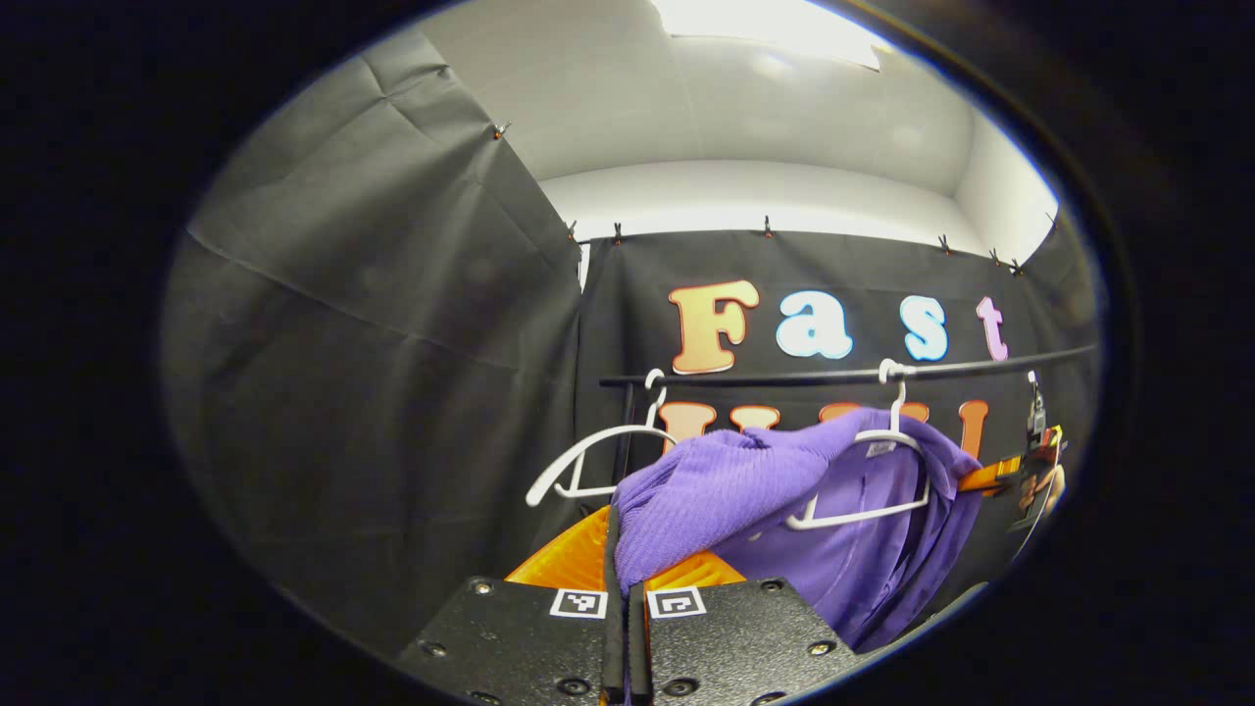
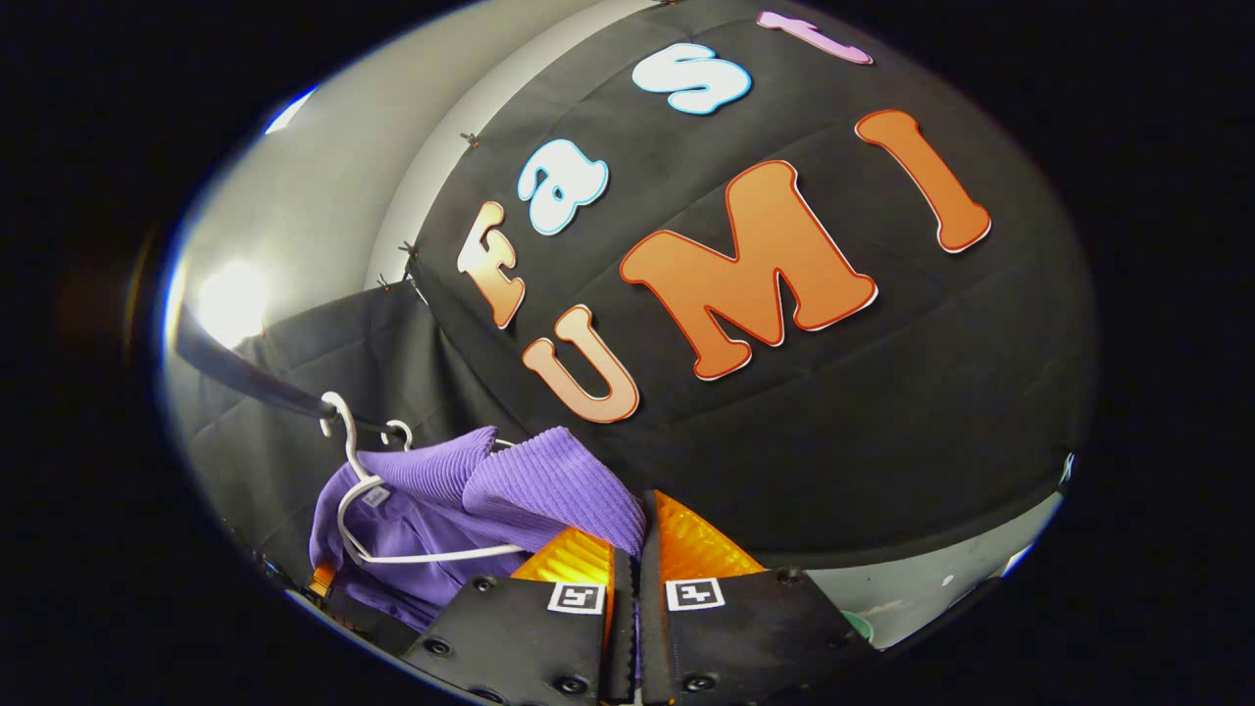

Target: Grasp the clothes on the hanger with both hands and then place them into the laundry hamper below.

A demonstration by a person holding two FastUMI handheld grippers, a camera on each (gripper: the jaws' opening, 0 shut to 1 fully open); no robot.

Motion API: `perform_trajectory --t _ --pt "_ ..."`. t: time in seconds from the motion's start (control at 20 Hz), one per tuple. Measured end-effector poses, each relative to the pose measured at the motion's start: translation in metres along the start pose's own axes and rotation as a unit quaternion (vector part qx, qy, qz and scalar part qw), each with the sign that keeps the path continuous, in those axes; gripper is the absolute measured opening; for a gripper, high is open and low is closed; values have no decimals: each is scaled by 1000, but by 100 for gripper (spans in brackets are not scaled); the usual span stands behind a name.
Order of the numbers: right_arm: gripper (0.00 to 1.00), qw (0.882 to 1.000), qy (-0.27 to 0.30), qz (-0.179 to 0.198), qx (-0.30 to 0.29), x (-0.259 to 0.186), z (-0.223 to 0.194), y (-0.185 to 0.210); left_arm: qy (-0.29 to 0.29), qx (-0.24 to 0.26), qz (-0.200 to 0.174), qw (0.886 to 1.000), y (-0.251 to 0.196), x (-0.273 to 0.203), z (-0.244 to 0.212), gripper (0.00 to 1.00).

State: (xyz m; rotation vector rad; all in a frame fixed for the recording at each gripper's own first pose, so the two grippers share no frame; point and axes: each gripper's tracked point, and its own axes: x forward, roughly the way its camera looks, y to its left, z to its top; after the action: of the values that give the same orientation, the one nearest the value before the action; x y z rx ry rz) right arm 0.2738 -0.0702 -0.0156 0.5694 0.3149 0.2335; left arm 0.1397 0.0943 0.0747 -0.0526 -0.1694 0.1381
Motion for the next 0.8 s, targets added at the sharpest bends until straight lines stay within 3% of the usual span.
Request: perform_trajectory --t 0.4,0.8 --pt "9 998 -29 14 46 17 26 -6 -8 18 20 1000 9 48 16 2" --pt "10 997 -51 -7 62 23 50 -38 51 27 -8 998 -4 69 -41 2"
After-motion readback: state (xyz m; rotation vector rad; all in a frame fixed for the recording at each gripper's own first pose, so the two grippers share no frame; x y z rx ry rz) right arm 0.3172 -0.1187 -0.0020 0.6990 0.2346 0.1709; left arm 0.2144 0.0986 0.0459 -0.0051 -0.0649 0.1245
